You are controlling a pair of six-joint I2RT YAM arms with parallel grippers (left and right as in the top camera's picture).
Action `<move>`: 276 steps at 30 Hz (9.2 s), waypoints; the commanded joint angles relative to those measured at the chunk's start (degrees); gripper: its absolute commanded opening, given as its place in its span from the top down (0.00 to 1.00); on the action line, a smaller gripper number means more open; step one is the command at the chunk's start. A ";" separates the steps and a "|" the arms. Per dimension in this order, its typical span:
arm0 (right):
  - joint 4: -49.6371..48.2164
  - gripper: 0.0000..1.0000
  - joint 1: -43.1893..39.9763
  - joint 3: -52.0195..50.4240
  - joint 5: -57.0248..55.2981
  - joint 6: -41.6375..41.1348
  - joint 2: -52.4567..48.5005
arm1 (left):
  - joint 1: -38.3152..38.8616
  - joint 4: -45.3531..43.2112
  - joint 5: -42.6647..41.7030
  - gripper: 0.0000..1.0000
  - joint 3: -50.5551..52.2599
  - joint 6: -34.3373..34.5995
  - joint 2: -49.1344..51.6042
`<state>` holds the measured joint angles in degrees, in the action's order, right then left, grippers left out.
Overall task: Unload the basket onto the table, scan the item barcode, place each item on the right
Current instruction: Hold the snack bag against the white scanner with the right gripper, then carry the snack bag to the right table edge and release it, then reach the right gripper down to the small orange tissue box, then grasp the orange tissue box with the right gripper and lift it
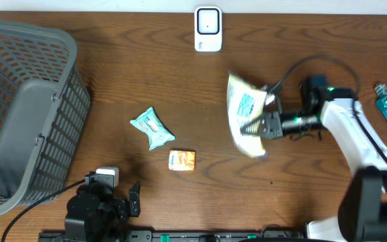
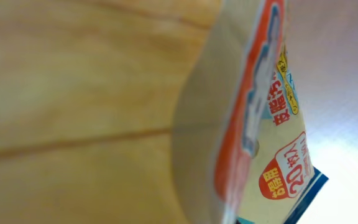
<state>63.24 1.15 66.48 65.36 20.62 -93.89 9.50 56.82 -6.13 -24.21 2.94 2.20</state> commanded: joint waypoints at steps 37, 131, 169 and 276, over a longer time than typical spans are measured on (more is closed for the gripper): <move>-43.54 0.99 22.73 46.60 -53.18 -20.50 -35.30 | 0.20 0.11 -0.74 0.02 -0.24 -0.35 -0.09; -13.62 0.01 -27.80 42.14 -78.77 -28.94 -37.38 | 0.20 0.11 -0.74 0.02 -0.24 -0.35 -0.09; 12.68 0.01 37.42 37.70 -48.35 -53.64 -28.50 | 0.20 0.11 -0.74 0.02 -0.24 -0.35 -0.09; -14.25 0.99 28.68 8.02 -29.29 -32.13 -23.10 | 0.20 0.11 -0.74 0.02 -0.24 -0.35 -0.09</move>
<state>47.31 30.81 74.61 32.36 -7.40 -117.25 9.50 56.82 -6.13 -24.21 2.94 2.20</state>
